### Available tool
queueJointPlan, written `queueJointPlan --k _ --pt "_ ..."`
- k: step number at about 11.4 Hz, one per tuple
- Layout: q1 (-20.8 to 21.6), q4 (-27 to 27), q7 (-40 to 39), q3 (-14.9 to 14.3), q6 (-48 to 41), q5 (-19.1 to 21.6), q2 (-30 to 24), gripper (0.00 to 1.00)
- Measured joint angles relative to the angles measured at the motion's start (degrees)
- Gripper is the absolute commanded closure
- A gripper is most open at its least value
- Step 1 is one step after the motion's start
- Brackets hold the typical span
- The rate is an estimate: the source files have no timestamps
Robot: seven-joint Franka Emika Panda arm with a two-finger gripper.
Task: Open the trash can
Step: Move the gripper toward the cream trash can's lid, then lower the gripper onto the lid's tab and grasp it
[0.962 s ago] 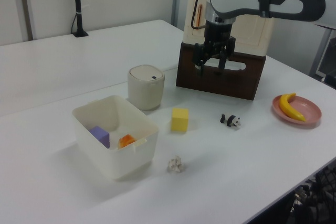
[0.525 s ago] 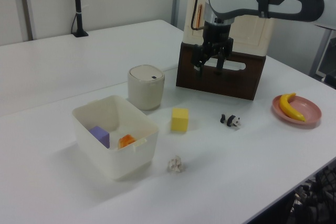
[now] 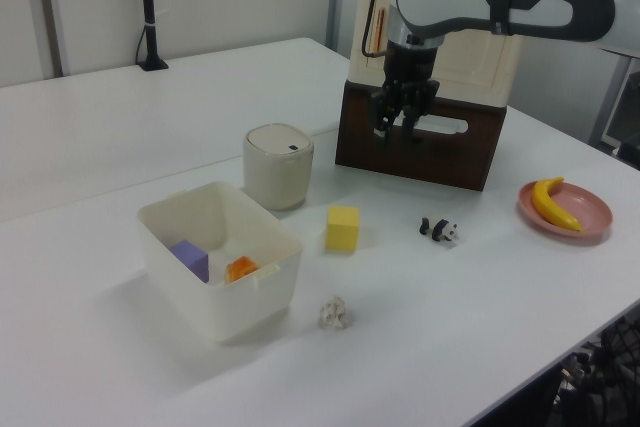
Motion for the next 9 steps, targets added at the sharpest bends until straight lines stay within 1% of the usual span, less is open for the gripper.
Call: queueJointPlan --k 3,5,7,8,9 --pt "-0.02 -0.21 0.01 -0.03 6.28 0.73 0.5 1.0" --pt "-0.02 -0.3 0.01 -0.04 13.84 0.73 2.81 1.0" --pt "-0.04 0.32 0.01 -0.08 23.31 0.73 7.33 1.0" --pt "-0.07 1.82 0.01 -0.09 25.98 0.73 10.33 1.0" --pt "-0.29 4.53 0.01 -0.13 27.18 0.73 13.64 1.0"
